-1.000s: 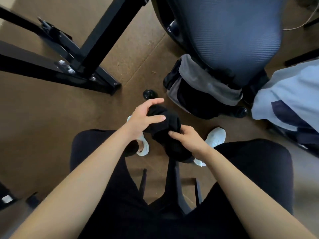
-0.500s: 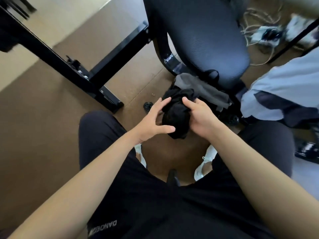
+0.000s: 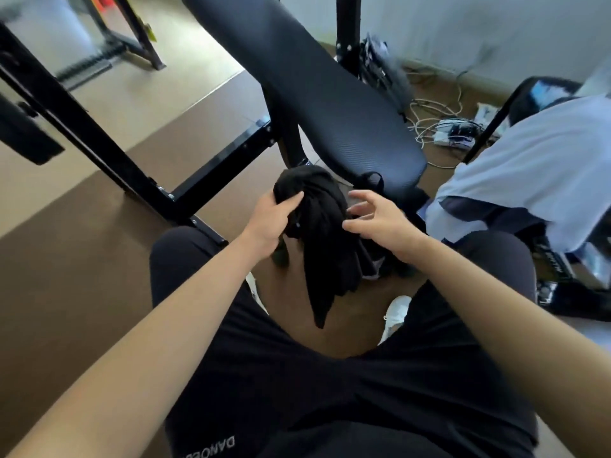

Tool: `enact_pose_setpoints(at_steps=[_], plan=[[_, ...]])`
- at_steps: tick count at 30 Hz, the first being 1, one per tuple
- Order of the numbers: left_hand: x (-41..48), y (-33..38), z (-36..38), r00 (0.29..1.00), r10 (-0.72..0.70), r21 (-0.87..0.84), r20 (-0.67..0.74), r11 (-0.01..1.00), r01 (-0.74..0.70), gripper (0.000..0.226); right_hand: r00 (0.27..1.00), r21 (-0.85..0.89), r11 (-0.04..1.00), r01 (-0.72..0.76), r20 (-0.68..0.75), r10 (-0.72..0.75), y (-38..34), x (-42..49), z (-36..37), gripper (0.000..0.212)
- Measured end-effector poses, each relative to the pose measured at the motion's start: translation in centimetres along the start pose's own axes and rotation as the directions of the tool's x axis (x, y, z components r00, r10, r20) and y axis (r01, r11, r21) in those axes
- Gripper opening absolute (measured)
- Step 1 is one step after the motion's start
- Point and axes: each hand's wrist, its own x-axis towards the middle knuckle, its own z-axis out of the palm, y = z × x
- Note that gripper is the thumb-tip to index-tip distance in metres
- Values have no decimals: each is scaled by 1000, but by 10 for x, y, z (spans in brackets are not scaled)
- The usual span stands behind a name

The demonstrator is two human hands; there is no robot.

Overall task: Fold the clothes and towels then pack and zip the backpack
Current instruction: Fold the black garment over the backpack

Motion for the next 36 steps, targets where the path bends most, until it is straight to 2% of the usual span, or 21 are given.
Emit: enact_pose_setpoints(at_steps=[2, 3, 6, 8, 11, 14, 17, 20, 22, 25, 26, 28, 31, 34, 36], plan=[[0, 0, -5, 997, -61, -115, 36, 991, 65, 25, 993, -133, 991, 26, 114, -11, 22, -4, 12, 69], [1, -2, -8, 995, -87, -149, 56, 984, 94, 26, 990, -174, 984, 36, 138, -11, 33, -5, 20, 66], [9, -12, -15, 987, -155, -150, 30, 976, 158, 27, 996, -230, 970, 71, 62, -58, 65, 4, 39, 20], [21, -18, -23, 987, -156, -66, -34, 986, 154, 27, 997, -156, 985, 72, 9, -71, 80, 10, 41, 4], [38, -29, -43, 979, -177, 41, -100, 982, 182, 25, 996, 34, 999, 8, -84, -5, 91, 11, 28, 16], [48, -50, -65, 970, -236, 141, -57, 960, 242, 27, 982, 253, 966, -47, -164, 90, 97, 13, 15, 25], [49, -71, -73, 973, -226, 233, -52, 944, 232, 25, 965, 371, 926, -69, -210, 156, 91, 19, 6, 34], [43, -91, -73, 966, -245, 341, -79, 904, 257, 42, 948, 471, 876, -102, -222, 230, 83, 24, -5, 28], [38, -99, -73, 967, -252, 431, -44, 868, 246, 52, 941, 504, 856, -116, -219, 257, 80, 24, -12, 28], [36, -101, -77, 958, -242, 511, 154, 850, 132, 54, 936, 523, 847, -98, -241, 257, 74, 26, -20, 33], [34, -100, -78, 944, -244, 563, 221, 822, 81, 54, 932, 532, 842, -90, -253, 259, 74, 28, -21, 35], [32, -101, -78, 920, -260, 709, 293, 704, -27, 55, 934, 534, 840, -97, -244, 262, 73, 32, -22, 41], [32, -108, -74, 936, -257, 840, 239, 539, -67, 38, 952, 487, 858, -162, -151, 265, 75, 35, -18, 35], [39, -116, -76, 938, -298, 885, 176, 464, -19, 32, 966, 463, 865, -196, -62, 252, 66, 28, -14, 36], [42, -121, -79, 892, -411, 901, 190, 434, 8, 35, 975, 469, 858, -211, 37, 219, 60, 24, -13, 34]])
